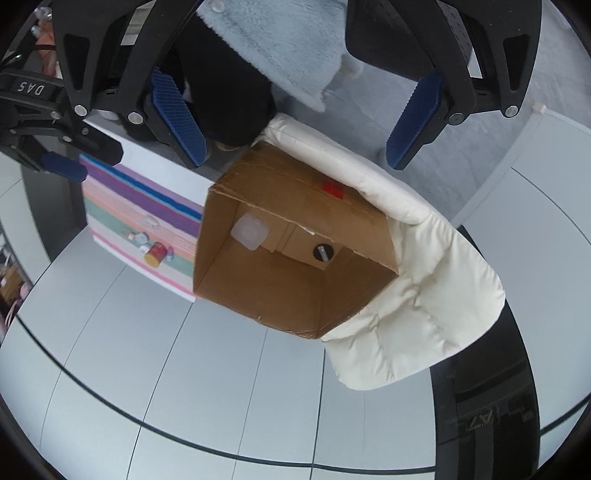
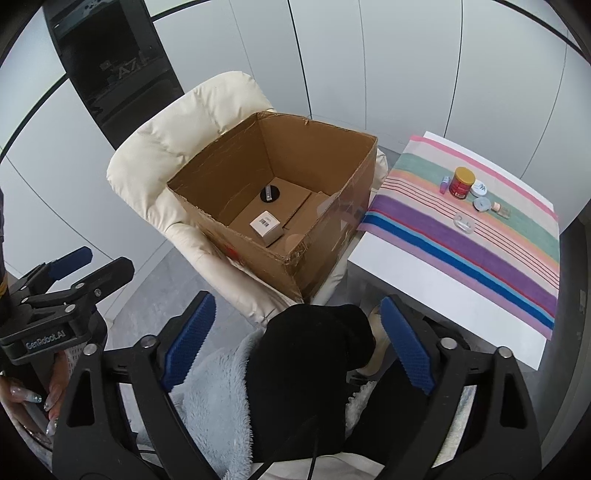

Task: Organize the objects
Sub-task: 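Withdraw both tools from the box back toward the striped table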

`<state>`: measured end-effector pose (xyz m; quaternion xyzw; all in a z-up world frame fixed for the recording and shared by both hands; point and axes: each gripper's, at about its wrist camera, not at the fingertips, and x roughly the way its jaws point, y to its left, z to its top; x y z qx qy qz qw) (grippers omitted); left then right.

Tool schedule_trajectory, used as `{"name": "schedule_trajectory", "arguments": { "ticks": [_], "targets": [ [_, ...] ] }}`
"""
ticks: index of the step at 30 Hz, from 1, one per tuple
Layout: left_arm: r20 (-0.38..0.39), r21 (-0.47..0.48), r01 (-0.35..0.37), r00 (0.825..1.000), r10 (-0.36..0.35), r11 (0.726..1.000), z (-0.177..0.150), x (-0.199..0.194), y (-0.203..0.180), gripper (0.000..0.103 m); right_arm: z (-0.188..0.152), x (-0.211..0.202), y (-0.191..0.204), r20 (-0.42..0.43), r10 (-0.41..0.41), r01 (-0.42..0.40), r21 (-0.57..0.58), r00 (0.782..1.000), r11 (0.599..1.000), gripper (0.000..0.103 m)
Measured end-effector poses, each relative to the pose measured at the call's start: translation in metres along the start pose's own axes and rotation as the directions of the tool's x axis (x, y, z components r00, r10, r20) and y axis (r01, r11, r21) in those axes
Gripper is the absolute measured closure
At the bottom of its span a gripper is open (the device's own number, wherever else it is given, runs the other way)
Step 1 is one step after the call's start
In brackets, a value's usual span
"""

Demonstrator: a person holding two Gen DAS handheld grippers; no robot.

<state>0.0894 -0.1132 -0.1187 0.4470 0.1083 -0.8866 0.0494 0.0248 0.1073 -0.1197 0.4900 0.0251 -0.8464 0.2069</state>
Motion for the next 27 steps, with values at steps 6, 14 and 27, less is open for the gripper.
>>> {"name": "schedule_trajectory", "arguments": {
  "ticks": [6, 14, 27],
  "targets": [
    [0.014, -0.013, -0.011, 1.0, 0.011, 1.0, -0.001, -0.004, 0.002, 0.004, -0.004, -0.014, 0.011, 0.031, -0.007, 0.007, -0.026, 1.0, 1.0, 0.009],
    [0.006, 0.012, -0.027, 1.0, 0.027, 1.0, 0.0, 0.004, -0.001, 0.004, -0.005, -0.02, 0.012, 0.043, -0.015, 0.017, -0.045, 0.999, 0.999, 0.008],
    [0.027, 0.098, -0.007, 1.0, 0.005, 0.995, 0.008, 0.02, -0.03, 0.004, -0.007, -0.022, -0.019, 0.046, -0.037, 0.035, 0.04, 0.998, 0.999, 0.008]
  ]
}}
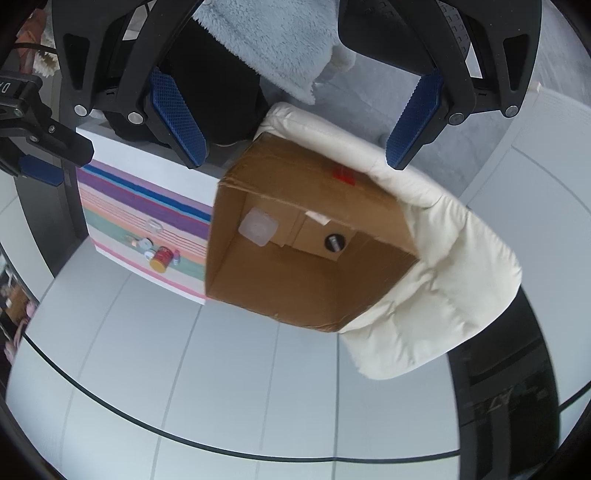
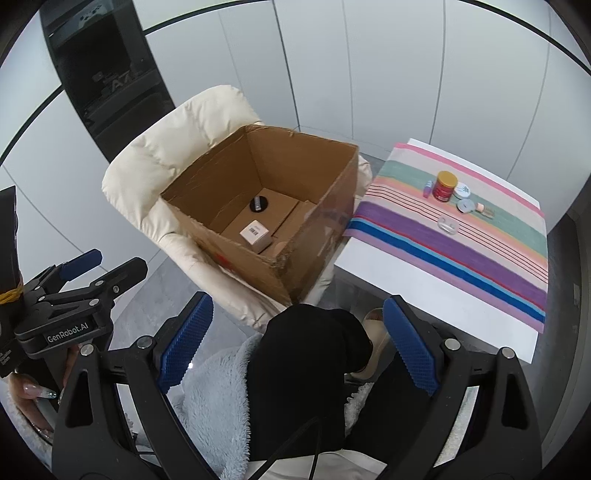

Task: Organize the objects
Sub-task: 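Withdraw both tools from the box back toward the striped table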

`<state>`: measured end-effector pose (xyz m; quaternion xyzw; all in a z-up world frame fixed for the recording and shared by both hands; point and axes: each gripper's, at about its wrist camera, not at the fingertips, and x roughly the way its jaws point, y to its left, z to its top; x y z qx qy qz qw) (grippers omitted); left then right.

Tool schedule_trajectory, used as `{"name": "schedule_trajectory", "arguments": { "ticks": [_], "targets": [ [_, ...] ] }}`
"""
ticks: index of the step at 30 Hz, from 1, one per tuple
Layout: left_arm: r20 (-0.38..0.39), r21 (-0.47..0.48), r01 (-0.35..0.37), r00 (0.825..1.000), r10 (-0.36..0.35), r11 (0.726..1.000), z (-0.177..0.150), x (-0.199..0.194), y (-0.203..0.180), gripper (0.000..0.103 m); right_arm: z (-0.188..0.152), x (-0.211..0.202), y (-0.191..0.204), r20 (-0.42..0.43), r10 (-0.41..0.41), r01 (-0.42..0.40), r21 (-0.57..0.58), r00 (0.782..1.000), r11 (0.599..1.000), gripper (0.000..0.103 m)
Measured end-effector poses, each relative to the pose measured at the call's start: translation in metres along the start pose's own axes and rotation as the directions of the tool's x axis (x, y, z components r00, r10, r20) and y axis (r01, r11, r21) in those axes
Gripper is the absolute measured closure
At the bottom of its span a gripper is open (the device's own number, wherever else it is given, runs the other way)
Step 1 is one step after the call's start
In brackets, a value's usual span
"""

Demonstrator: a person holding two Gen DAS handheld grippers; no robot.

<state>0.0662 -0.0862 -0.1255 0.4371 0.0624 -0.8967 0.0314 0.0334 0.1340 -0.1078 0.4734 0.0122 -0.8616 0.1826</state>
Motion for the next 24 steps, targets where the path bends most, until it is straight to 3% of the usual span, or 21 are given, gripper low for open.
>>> {"name": "schedule_trajectory", "arguments": {
  "ticks": [12, 24],
  "targets": [
    [-0.032, 0.081, 0.112, 0.993, -0.11, 0.99, 0.023, 0.029, -0.056, 0.004, -0.005, -0.008, -0.059, 0.007, -0.088, 0.086, 0.14, 0.996, 0.986, 0.008],
    [-0.07, 0.245, 0.199, 0.98, -0.187, 0.949, 0.035, 0.053, -0.139, 0.004, -0.025, -0.02, -0.147, -0.012, -0.181, 0.175, 0.331, 0.983, 0.927, 0.008]
  ]
}}
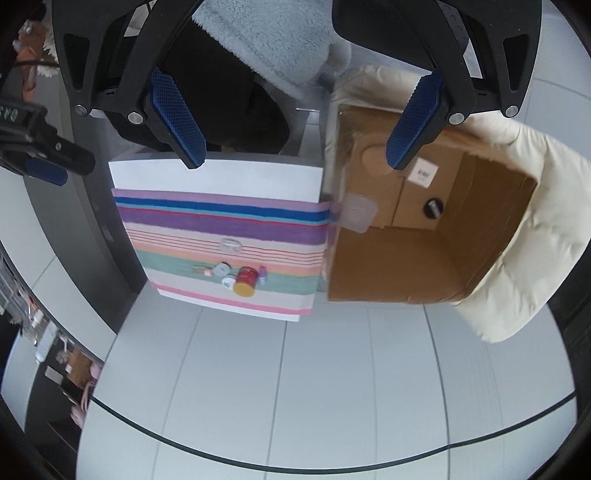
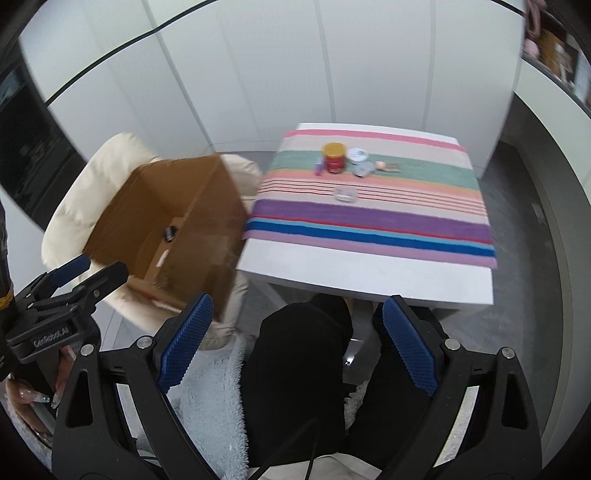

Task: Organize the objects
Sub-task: 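Withdraw both tools from the box back toward the striped table, then grasp the clear lens case with the left tool while the right tool grasps the pink-capped glass bottle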

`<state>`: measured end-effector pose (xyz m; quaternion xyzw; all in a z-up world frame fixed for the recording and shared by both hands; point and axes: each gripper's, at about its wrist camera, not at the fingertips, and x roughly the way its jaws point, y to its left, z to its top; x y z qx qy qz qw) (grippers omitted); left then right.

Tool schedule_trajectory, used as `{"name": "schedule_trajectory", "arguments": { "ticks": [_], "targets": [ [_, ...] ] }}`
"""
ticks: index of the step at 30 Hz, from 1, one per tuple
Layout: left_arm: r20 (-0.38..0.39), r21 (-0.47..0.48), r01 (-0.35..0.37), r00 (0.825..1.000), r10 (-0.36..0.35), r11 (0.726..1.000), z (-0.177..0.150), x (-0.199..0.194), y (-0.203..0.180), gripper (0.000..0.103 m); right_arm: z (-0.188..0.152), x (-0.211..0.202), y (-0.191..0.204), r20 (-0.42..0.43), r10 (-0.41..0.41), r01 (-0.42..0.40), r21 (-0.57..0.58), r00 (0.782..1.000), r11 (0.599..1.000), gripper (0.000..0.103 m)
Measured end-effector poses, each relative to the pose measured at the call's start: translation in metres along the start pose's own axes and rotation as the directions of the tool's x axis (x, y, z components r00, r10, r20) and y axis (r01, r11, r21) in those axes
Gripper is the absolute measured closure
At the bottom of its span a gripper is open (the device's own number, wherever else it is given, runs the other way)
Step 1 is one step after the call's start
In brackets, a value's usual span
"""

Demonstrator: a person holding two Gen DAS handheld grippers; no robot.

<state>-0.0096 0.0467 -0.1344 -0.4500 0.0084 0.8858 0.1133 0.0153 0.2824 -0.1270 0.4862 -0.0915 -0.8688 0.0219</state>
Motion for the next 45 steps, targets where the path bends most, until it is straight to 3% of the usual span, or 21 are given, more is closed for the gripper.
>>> {"name": "schedule_trajectory", "arguments": {
  "ticks": [9, 16, 21, 28, 33, 41, 45],
  "targets": [
    [-0.036, 0.022, 0.023, 0.999, -0.022, 1.0, 0.013, 0.024, -0.021, 0.004, 0.007, 0.03, -0.068, -0.046, -0.04, 0.046, 0.132, 0.998, 0.99, 0.008],
    [-0.096, 0.018, 0.054, 0.994, -0.052, 0.998, 0.031, 0.051, -0.031, 0.004, 0.015, 0.052, -0.098, -0.067, -0.063, 0.072, 0.134, 0.996, 0.988, 0.008],
    [-0.108, 0.024, 0.03, 0.994, -0.027, 0.999, 0.063, 0.082, -0.043, 0.004, 0.032, 0.074, -0.117, -0.073, -0.078, 0.086, 0.123, 0.994, 0.989, 0.008],
    [-0.16, 0.083, 0.021, 0.987, -0.007, 0.996, 0.121, 0.16, -0.07, 0.004, 0.069, 0.131, -0.144, -0.061, -0.121, 0.127, 0.111, 0.991, 0.986, 0.008],
    [-0.208, 0.139, -0.02, 0.977, 0.049, 0.99, 0.148, 0.227, -0.083, 0.004, 0.095, 0.19, -0.158, -0.081, -0.112, 0.119, 0.091, 0.99, 0.989, 0.008],
    [-0.371, 0.116, 0.005, 0.928, 0.039, 0.993, 0.133, 0.355, -0.102, 0.004, 0.149, 0.294, -0.187, -0.068, -0.12, 0.125, 0.073, 0.99, 0.989, 0.008],
    [-0.356, 0.082, -0.011, 0.934, 0.04, 0.997, 0.132, 0.398, -0.103, 0.005, 0.175, 0.342, -0.195, -0.066, -0.098, 0.102, 0.073, 0.993, 0.992, 0.008]
  ]
}}
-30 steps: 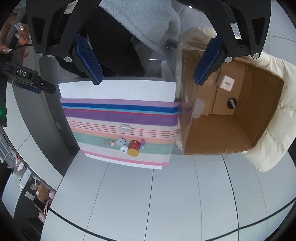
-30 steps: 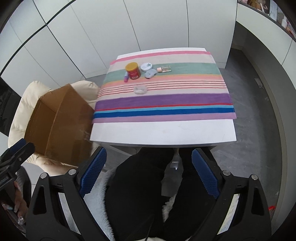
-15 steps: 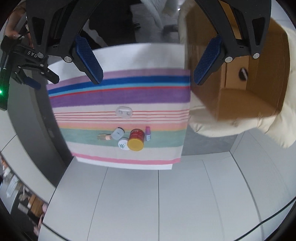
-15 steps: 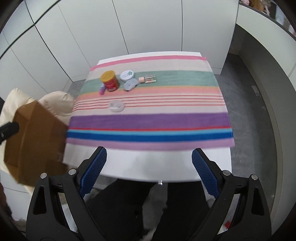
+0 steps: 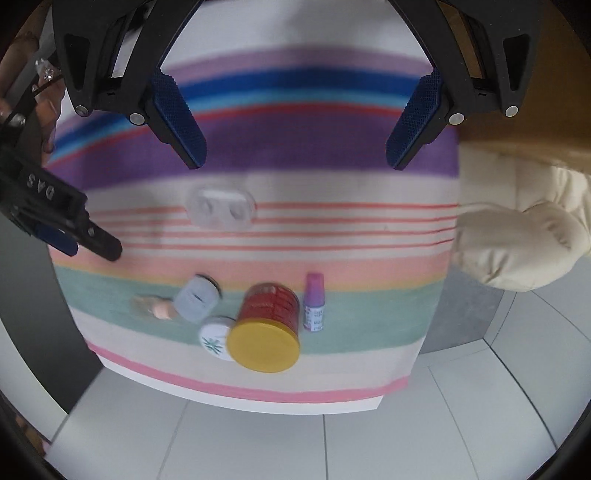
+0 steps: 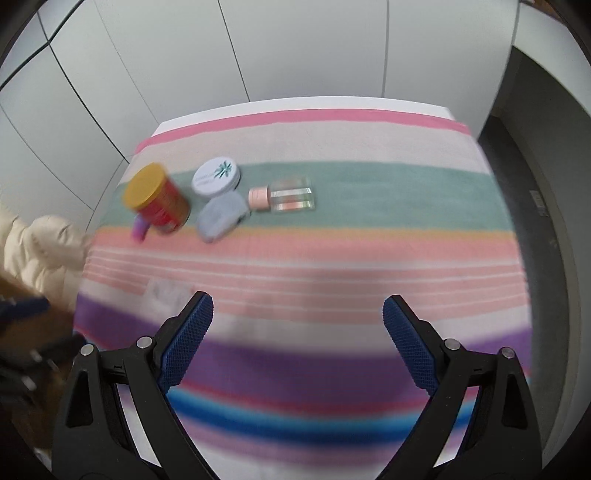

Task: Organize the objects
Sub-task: 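Grasp the clear lens case with the left tool while the right tool grasps the pink-capped glass bottle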

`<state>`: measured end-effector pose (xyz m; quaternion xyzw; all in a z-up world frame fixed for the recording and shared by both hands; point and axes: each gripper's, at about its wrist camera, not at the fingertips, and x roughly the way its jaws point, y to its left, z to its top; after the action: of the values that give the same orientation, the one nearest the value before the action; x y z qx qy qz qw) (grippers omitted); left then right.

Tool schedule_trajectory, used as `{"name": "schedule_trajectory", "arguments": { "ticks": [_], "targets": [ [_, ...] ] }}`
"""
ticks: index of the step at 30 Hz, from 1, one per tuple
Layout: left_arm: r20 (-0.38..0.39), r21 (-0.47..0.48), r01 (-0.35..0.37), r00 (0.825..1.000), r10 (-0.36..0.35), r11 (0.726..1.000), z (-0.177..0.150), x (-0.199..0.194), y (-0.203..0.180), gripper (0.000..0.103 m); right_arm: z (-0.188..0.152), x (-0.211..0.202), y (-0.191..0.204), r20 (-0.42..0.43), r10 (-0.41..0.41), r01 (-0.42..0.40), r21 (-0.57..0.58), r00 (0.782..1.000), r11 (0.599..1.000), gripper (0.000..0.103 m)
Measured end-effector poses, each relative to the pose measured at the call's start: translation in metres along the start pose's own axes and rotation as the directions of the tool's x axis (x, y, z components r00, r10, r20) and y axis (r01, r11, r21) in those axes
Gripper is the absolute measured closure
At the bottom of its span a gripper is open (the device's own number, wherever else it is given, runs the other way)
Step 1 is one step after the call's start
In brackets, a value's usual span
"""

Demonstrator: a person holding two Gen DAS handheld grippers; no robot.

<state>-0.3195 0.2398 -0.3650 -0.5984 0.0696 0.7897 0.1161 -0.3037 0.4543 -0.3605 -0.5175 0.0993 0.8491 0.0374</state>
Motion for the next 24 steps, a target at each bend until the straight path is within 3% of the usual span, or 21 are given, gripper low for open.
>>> {"name": "schedule_trajectory", "arguments": {
  "ticks": [7, 13, 16, 17, 20, 22, 24],
  "targets": [
    [0.064, 0.027, -0.011, 0.998, 0.009, 1.0, 0.009, 0.025, -0.026, 0.004, 0.034, 0.05, 0.003, 0.028, 0.022, -0.023, 0.049, 0.999, 0.999, 0.008],
    [0.069, -0.019, 0.009, 0.998, -0.008, 1.0, 0.016, 0.05, -0.037, 0.002, 0.048, 0.073, 0.002, 0.04, 0.02, -0.025, 0.113, 0.999, 0.993, 0.01],
    [0.087, -0.078, 0.033, 0.996, -0.026, 0.996, 0.02, 0.056, -0.036, 0.001, 0.047, 0.075, 0.005, 0.059, -0.034, 0.028, 0.095, 0.998, 0.995, 0.023],
    [0.094, -0.098, 0.044, 0.995, -0.034, 0.994, 0.02, 0.058, -0.036, 0.001, 0.046, 0.075, 0.008, 0.059, -0.073, 0.068, 0.085, 0.996, 0.994, 0.037],
    [0.12, -0.122, 0.04, 0.992, -0.025, 0.992, 0.02, 0.061, -0.039, 0.004, 0.04, 0.072, 0.011, 0.064, -0.104, 0.1, 0.061, 0.993, 0.993, 0.039],
    [0.127, -0.084, -0.03, 0.991, 0.041, 0.996, 0.019, 0.063, -0.048, 0.011, 0.036, 0.071, 0.013, 0.069, -0.108, 0.105, 0.038, 0.992, 0.994, 0.039],
    [0.139, -0.029, -0.031, 0.99, 0.035, 0.999, 0.017, 0.063, -0.055, 0.006, 0.035, 0.068, 0.01, 0.064, -0.111, 0.11, 0.028, 0.992, 0.994, 0.039]
  ]
}}
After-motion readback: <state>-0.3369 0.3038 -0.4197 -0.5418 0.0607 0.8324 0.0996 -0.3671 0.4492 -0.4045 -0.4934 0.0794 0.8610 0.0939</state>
